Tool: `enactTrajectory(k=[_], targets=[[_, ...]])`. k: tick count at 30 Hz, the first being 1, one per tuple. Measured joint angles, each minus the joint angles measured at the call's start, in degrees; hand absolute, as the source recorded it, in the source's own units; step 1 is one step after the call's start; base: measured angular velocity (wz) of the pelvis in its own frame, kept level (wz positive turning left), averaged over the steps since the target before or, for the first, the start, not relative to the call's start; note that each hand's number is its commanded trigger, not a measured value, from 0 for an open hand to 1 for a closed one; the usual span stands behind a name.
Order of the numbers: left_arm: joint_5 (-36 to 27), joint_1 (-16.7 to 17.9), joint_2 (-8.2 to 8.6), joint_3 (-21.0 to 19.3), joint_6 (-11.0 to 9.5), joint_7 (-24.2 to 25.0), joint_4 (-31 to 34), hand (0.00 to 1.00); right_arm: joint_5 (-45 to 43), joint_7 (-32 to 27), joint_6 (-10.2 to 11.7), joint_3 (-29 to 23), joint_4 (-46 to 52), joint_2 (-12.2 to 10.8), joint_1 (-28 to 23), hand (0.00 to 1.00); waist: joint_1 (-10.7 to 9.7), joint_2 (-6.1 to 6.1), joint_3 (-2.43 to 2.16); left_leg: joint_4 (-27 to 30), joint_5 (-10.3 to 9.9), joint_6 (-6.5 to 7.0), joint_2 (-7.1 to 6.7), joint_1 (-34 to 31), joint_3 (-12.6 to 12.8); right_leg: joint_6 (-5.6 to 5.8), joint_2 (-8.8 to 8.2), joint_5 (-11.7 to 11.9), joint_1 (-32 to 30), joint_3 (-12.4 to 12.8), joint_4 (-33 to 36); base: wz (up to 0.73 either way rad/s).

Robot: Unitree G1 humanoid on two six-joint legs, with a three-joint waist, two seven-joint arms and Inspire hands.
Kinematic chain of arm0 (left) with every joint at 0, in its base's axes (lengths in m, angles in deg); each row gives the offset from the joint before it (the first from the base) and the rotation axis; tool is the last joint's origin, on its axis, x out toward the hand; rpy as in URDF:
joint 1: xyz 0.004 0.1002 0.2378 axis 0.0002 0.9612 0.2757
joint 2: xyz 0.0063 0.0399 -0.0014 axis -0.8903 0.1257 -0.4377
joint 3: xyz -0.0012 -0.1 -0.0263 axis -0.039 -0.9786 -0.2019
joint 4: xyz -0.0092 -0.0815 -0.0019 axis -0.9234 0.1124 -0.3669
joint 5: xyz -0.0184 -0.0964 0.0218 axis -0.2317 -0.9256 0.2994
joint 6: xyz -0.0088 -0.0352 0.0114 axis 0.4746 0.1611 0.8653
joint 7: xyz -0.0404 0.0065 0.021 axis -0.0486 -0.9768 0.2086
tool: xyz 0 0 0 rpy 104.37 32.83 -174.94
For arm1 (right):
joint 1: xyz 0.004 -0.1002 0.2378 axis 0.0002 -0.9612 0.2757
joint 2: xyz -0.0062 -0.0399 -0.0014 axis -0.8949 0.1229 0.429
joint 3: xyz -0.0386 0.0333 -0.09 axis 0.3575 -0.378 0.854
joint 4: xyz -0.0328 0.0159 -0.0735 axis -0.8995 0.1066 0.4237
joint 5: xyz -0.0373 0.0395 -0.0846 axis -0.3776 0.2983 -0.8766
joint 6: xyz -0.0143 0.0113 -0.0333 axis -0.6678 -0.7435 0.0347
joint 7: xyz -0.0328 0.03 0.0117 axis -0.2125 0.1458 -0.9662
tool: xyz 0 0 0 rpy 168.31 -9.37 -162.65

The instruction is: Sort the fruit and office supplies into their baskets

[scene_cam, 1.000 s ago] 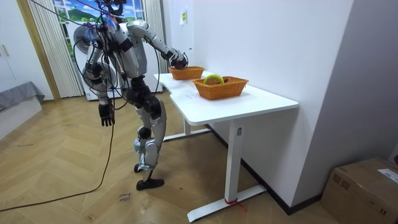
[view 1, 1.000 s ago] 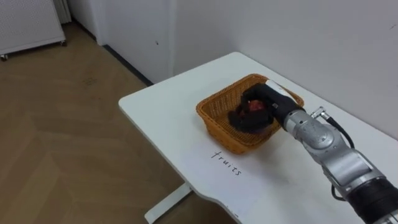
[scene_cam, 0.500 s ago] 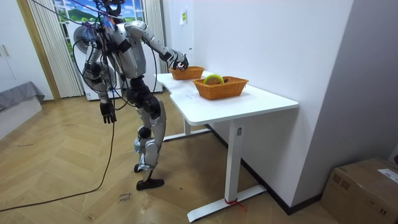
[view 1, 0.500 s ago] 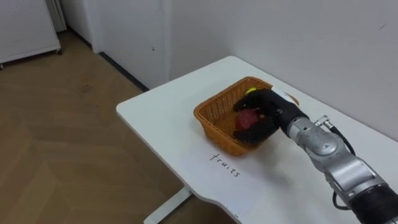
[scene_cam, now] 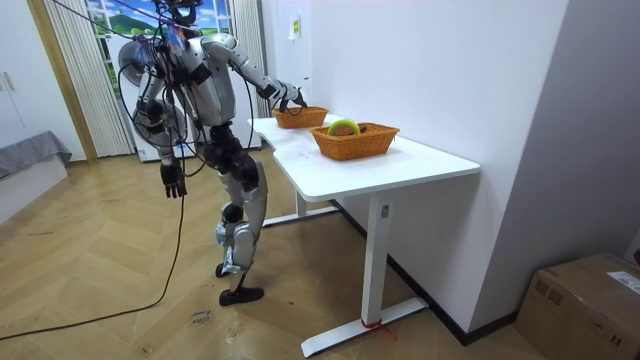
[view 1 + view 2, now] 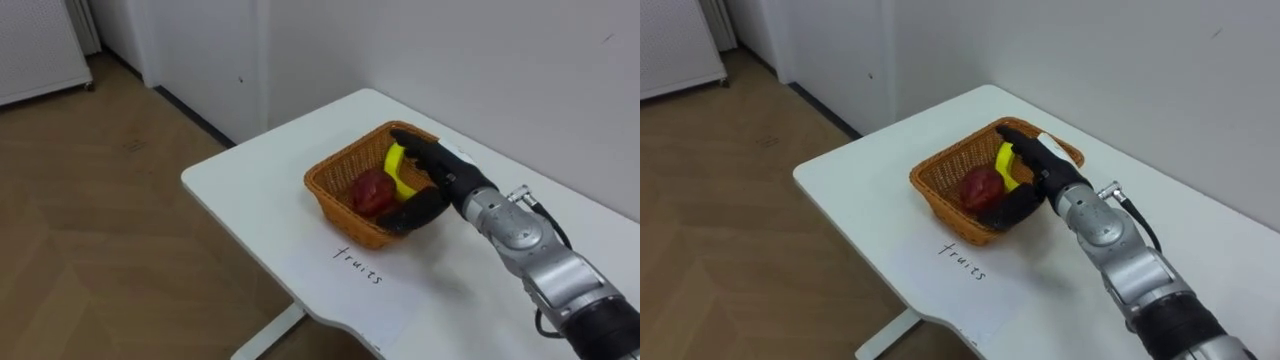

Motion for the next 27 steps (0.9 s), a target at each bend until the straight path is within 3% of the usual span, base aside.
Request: enactTrajectory(k=[15, 20, 23, 27], targets=[[-1.25, -0.43, -0.02, 0.2, -0.26, -0.2, 0.01, 0.0, 2.69, 0.01, 0.06, -0.21, -0.01, 0.27, 0.01, 0.0, -0.04, -0.14, -0.12, -0.11, 0.01, 0.02, 0.01, -0.21, -0.01, 0.01, -0.21, -0.03, -0.72, 0.33, 0.28, 0.0], [-1.64, -1.21, -0.01, -0.01, -0.49, -0.37, -0.06, 0.0, 11.28, -2.03, 0.05, -6.29, 4.45, 0.49, 0.01, 0.0, -1.84, -0.55, -0.33, -0.29, 0.09, 0.16, 0.05, -1.04, 0.49, 0.17, -0.91, -0.43, -2.26, 0.65, 1.51, -0.03], [-1.57, -1.51, 0.05, -0.66, -1.36, -0.3, -0.06, 0.0, 18.4, -3.86, 0.27, -10.81, 10.73, 2.07, 0.01, 0.0, -2.99, -0.49, -0.3, -0.45, -0.11, 0.48, 0.15, -1.24, 1.97, 0.2, -0.76, -0.4, -2.92, 2.0, 2.03, -0.2], [-1.57, -2.12, 0.26, -1.92, -1.55, -0.67, 0.45, 0.0, 26.22, -7.52, 2.3, -15.45, 15.43, 2.61, 0.03, 0.0, -5.65, -0.77, -0.34, -1.43, -0.34, 0.92, 0.61, -0.02, 3.94, 0.56, -0.82, -0.16, -2.94, 4.06, 1.98, -0.22]])
